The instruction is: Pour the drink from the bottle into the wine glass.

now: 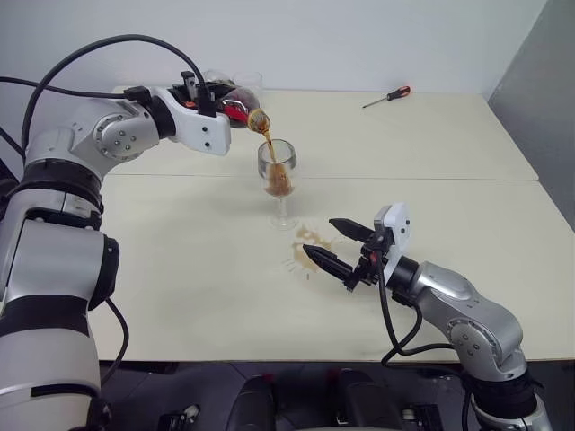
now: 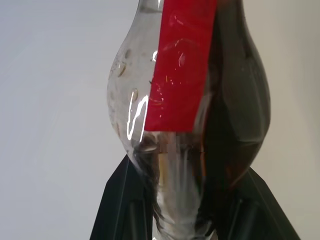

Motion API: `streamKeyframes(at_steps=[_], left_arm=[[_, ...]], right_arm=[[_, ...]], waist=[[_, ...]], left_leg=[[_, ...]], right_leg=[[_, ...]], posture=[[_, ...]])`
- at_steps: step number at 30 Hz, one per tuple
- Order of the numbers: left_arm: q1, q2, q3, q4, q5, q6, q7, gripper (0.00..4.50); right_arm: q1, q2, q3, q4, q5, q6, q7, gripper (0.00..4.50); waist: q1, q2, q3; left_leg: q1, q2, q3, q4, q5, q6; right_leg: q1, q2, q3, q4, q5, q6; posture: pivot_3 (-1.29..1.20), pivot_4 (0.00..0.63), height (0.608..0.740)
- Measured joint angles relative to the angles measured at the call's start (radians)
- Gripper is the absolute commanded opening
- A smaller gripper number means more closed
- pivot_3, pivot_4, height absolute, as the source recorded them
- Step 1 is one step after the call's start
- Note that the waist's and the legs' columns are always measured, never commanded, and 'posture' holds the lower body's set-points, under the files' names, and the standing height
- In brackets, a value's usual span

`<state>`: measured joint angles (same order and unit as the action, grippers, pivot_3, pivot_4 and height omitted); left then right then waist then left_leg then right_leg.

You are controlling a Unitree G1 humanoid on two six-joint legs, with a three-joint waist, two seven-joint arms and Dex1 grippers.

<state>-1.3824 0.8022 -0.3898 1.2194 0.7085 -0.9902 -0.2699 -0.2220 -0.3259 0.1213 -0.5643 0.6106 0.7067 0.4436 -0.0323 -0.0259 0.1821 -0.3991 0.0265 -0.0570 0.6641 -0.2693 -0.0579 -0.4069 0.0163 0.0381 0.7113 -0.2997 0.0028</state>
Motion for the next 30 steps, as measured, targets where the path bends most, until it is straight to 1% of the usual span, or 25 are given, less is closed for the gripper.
streamKeyframes(at_steps=[30], left_arm=[[-0.027,0.007,-0.038,0.011,0.023,0.006,0.041,1.13]], right_arm=[[0.004,0.0,-0.001,0.0,0.0,0.0,-0.001,4.5]], waist=[[0.0,0.0,0.0]], left_leg=[[0.0,0.0,0.0,0.0,0.0,0.0]], right_leg=[[0.0,0.0,0.0,0.001,0.0,0.0]], posture=[[0.0,0.15,0.74]])
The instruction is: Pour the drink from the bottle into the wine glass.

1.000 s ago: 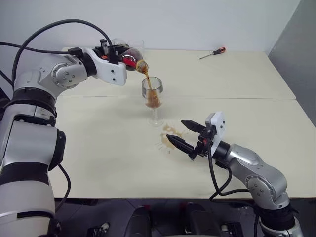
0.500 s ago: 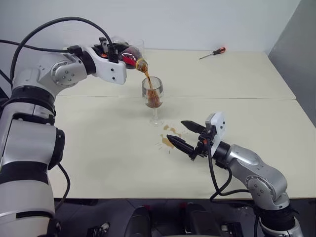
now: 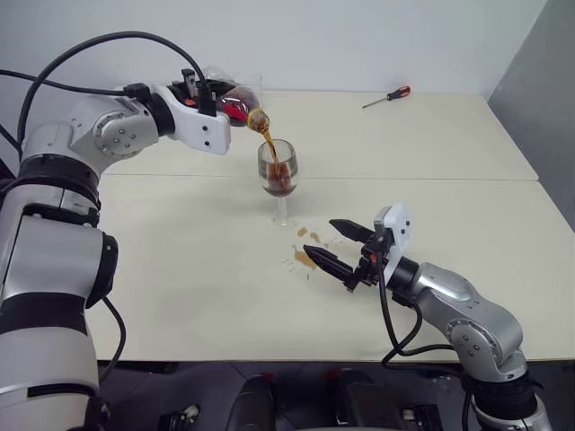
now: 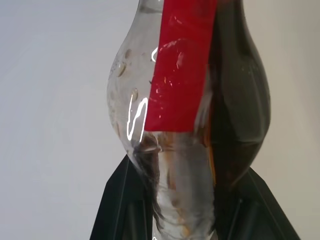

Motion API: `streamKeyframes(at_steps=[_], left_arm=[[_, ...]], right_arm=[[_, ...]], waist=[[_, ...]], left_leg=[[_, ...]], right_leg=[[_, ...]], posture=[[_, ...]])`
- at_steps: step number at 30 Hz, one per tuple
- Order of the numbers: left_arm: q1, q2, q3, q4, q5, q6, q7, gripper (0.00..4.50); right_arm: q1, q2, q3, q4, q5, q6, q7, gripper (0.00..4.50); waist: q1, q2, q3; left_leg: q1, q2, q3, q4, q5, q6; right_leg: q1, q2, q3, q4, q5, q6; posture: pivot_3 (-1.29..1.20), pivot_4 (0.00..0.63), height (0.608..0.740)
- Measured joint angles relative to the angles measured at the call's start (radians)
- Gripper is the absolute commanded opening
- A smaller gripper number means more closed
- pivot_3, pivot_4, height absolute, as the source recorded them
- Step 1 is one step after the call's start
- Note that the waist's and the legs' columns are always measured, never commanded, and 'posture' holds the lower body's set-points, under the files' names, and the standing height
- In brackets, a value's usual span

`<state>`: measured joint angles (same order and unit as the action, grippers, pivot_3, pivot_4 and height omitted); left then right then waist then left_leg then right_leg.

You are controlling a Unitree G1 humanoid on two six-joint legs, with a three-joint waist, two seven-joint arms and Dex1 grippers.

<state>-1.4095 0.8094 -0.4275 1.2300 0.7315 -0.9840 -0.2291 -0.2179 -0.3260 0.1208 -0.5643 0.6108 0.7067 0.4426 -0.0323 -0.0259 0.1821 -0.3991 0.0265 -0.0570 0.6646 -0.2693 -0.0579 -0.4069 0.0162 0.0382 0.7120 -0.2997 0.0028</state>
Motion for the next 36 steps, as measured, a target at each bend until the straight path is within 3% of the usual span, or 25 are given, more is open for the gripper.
streamKeyframes(at_steps=[24,36], left_arm=[[-0.017,0.0,-0.009,0.019,0.015,0.002,0.006,1.13],[-0.017,0.002,-0.009,0.022,0.016,0.013,0.021,1.13]], right_arm=[[-0.001,0.0,-0.006,0.0,0.004,0.0,-0.002,4.5],[-0.084,0.013,-0.096,-0.03,0.089,0.029,-0.041,4.5]], waist=[[0.0,0.0,0.0],[0.0,0.0,0.0]], left_leg=[[0.0,0.0,0.0,0.0,0.0,0.0],[0.0,0.0,0.0,0.0,0.0,0.0]], right_leg=[[0.0,0.0,0.0,0.0,0.0,0.0],[0.0,0.0,0.0,0.001,0.0,0.0]], posture=[[0.0,0.15,0.74],[0.0,0.15,0.74]])
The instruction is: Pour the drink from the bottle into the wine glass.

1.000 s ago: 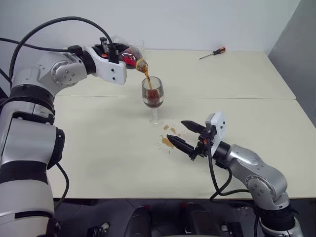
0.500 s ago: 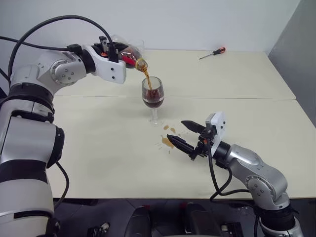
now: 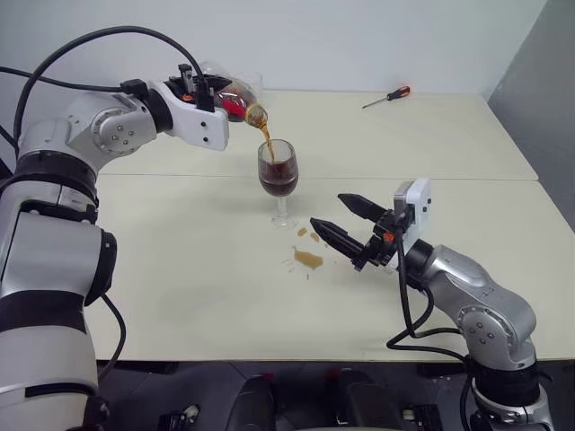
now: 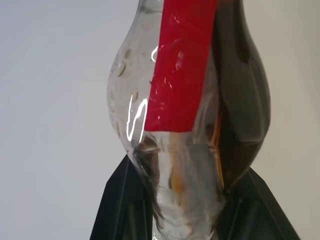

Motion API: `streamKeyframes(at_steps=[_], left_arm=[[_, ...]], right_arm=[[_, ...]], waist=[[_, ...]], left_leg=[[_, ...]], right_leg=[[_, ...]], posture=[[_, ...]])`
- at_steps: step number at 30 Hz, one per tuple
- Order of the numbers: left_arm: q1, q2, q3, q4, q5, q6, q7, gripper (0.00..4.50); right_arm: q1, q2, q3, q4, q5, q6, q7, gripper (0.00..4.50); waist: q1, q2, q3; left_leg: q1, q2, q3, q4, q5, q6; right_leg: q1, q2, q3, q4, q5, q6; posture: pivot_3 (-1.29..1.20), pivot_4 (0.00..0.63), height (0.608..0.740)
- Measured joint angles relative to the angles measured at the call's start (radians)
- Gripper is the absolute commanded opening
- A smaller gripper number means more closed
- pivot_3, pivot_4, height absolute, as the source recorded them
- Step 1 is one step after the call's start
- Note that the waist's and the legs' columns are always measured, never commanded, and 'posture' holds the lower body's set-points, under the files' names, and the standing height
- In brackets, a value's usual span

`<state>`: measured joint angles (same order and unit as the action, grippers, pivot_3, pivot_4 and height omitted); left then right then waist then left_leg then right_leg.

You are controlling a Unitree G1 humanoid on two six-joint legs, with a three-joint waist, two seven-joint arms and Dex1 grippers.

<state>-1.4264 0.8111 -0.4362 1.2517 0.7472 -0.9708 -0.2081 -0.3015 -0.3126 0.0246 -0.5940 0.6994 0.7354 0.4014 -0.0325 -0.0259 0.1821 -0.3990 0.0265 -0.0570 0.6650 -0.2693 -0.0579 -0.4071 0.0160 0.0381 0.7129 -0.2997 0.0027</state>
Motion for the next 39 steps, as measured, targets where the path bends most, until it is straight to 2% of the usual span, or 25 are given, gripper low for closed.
streamKeyframes(at_steps=[26,30,34,39], left_arm=[[0.0,0.0,0.001,0.002,-0.007,0.001,-0.009,1.13],[0.013,-0.03,0.063,0.016,-0.116,0.024,-0.121,1.13],[0.087,-0.084,0.153,0.014,-0.275,0.068,-0.286,1.13],[0.143,-0.125,0.216,-0.009,-0.393,0.14,-0.407,1.13]], right_arm=[[0.023,-0.016,0.017,0.0,-0.01,0.004,-0.007,4.5],[0.029,-0.019,0.017,0.0,-0.01,0.004,-0.008,4.5],[0.042,-0.021,0.019,0.0,-0.011,0.004,-0.008,4.5],[0.045,-0.026,0.019,0.0,-0.012,0.003,-0.008,4.5]], waist=[[0.0,0.0,0.0],[0.0,0.0,0.0],[-0.001,0.0,0.0],[-0.002,0.0,0.0]], left_leg=[[0.0,0.0,0.0,0.0,0.0,0.0],[0.0,0.0,0.0,0.0,0.0,0.0],[0.0,0.0,0.001,0.001,0.0,0.0],[0.0,0.0,0.0,0.001,0.0,0.0]], right_leg=[[0.0,0.0,0.0,0.0,0.0,0.0],[0.0,0.0,0.0,0.0,0.0,0.0],[0.0,0.0,0.0,0.001,0.0,0.0],[0.0,0.0,0.0,0.001,0.0,0.0]], posture=[[0.0,0.15,0.74],[0.0,0.15,0.74],[0.0,0.15,0.74],[0.0,0.15,0.74]])
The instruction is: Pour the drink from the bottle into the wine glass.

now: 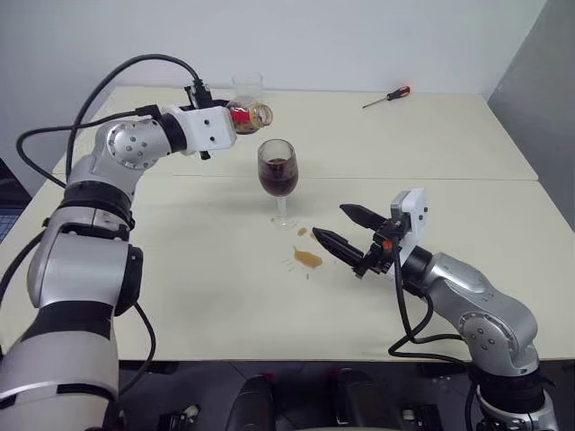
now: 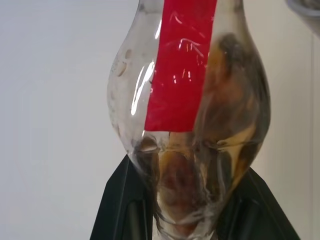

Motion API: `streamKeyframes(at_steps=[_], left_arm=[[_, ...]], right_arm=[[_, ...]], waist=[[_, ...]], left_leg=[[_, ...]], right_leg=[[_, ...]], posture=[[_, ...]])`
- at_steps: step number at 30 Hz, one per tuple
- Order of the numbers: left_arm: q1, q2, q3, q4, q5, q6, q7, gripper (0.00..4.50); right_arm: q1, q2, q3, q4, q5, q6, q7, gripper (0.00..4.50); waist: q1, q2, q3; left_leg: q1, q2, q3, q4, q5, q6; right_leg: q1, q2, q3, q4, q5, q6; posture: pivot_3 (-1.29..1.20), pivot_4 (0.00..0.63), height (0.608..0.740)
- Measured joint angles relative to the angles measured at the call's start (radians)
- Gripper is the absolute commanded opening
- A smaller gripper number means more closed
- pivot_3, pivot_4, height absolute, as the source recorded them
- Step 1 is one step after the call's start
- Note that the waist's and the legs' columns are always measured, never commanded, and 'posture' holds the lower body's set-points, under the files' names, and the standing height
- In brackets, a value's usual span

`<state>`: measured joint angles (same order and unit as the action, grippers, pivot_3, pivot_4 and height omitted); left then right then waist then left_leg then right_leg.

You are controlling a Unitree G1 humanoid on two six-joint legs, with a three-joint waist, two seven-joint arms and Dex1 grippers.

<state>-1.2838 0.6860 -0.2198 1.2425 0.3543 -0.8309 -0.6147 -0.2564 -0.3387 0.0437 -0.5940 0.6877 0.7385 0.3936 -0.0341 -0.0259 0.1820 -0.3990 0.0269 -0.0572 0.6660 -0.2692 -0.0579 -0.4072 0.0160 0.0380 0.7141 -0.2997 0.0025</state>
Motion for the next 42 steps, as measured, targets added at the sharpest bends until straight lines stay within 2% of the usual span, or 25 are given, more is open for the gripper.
streamKeyframes(at_steps=[9,11,12,18,25,34,42], left_arm=[[0.106,-0.082,0.135,-0.157,-0.216,0.244,-0.124,1.13],[0.112,-0.085,0.139,-0.16,-0.229,0.266,-0.13,1.13],[0.144,-0.093,0.175,-0.225,-0.27,0.343,-0.129,1.13],[0.332,-0.111,0.335,-0.492,-0.418,0.681,0.011,1.13],[0.574,-0.146,0.434,-0.776,-0.478,0.931,0.189,1.13],[0.733,-0.229,0.545,-0.87,-0.557,1.026,0.335,1.13],[0.737,-0.28,0.559,-0.863,-0.619,1.059,0.344,1.13]], right_arm=[[0.0,-0.004,0.001,0.0,0.0,0.0,0.002,4.5],[0.0,-0.004,0.002,0.0,0.0,0.0,0.002,4.5],[0.001,-0.016,0.017,0.0,-0.001,-0.003,0.018,4.5],[0.004,-0.052,0.064,-0.012,-0.039,-0.037,0.075,4.5],[0.004,-0.056,0.082,-0.009,-0.043,-0.057,0.113,4.5],[0.004,-0.061,0.099,-0.006,-0.065,-0.072,0.141,4.5],[-0.001,-0.053,0.118,0.008,-0.087,-0.074,0.142,4.5]], waist=[[-0.001,0.0,0.0],[-0.001,0.0,0.0],[-0.001,0.0,0.0],[-0.008,0.0,0.0],[0.001,-0.001,-0.001],[0.008,-0.004,-0.003],[0.006,-0.005,-0.003]], left_leg=[[0.0,0.0,0.0,0.001,0.0,0.0],[0.0,0.0,0.0,0.001,0.0,0.0],[0.0,0.0,0.0,0.001,0.0,0.0],[0.0,0.002,-0.002,0.001,0.0,0.0],[-0.001,0.003,-0.006,0.004,0.0,0.0],[-0.001,0.002,-0.007,0.005,0.0,0.0],[-0.001,0.002,-0.007,0.005,0.0,0.0]], right_leg=[[0.0,0.0,0.0,0.001,0.0,0.0],[0.0,0.0,0.0,0.001,0.0,0.0],[0.0,0.0,0.001,0.001,0.0,0.0],[0.0,0.0,0.002,0.002,0.0,0.0],[0.001,-0.002,0.001,0.002,0.0,0.0],[0.002,-0.003,0.0,0.001,0.0,0.0],[0.002,-0.003,0.0,0.001,0.0,0.0]], posture=[[0.0,0.15,0.74],[0.0,0.15,0.74],[0.0,0.15,0.74],[0.0,0.15,0.74],[0.0,0.15,0.74],[0.0,0.15,0.74],[0.0,0.15,0.74]])
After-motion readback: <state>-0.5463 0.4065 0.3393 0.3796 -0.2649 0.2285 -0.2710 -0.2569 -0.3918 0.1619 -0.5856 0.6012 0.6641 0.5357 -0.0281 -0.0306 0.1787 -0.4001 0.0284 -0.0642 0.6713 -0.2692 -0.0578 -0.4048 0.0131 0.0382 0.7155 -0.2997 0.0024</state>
